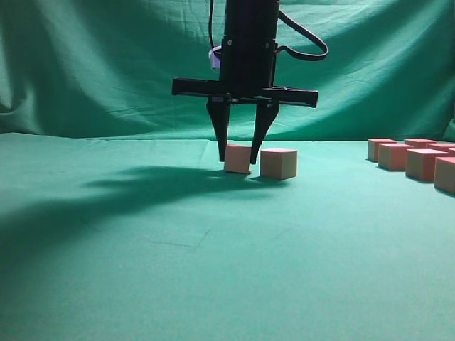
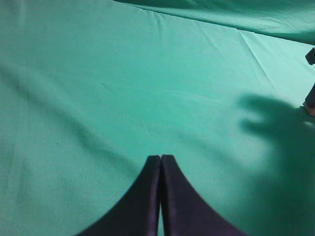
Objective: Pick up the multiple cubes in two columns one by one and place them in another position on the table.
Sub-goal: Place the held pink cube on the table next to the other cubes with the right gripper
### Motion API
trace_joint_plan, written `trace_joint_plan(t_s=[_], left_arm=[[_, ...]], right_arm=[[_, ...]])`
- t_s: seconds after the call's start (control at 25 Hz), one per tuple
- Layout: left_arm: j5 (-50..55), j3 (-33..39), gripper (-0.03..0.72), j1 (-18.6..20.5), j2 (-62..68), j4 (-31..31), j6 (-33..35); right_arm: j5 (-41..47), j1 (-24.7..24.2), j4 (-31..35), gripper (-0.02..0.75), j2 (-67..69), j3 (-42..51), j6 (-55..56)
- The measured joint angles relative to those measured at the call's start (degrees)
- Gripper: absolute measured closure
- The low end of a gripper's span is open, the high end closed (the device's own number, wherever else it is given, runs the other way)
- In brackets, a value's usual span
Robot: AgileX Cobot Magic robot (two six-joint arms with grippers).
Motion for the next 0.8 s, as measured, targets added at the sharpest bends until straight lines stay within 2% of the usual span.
trace_joint_plan(t_s=[0.16, 0.24, 0.28, 0.32, 0.4, 0.56, 0.6, 0.8], left_arm=[[0.0, 0.0, 0.688, 0.0, 0.0, 0.0, 0.0], [0.0, 0.0, 0.688, 0.0, 0.0, 0.0, 0.0], [0.0, 0.0, 0.688, 0.0, 0.0, 0.0, 0.0], [0.0, 0.0, 0.688, 0.0, 0.0, 0.0, 0.0], [0.0, 0.0, 0.688, 0.0, 0.0, 0.0, 0.0], [0.0, 0.0, 0.688, 0.0, 0.0, 0.0, 0.0], [0.0, 0.0, 0.688, 0.0, 0.0, 0.0, 0.0], [0.0, 0.0, 0.688, 0.0, 0.0, 0.0, 0.0]], right_arm=[[-0.24, 0.0, 0.0, 0.46, 0.09, 0.0, 0.1], [-0.55, 0.0, 0.0, 0.389, 0.22, 0.0, -0.03], [-0.77, 0.0, 0.0, 0.4, 0.22, 0.0, -0.66], [-1.09, 0.0, 0.11, 0.332, 0.22, 0.0, -1.18], [-1.94, 0.0, 0.47, 0.283, 0.22, 0.0, -1.78], [-2.89, 0.0, 0.5, 0.302, 0.22, 0.0, -2.26], [-3.2, 0.0, 0.5, 0.261, 0.22, 0.0, -2.34], [-7.46, 0.0, -0.72, 0.276, 0.22, 0.0, -5.46]])
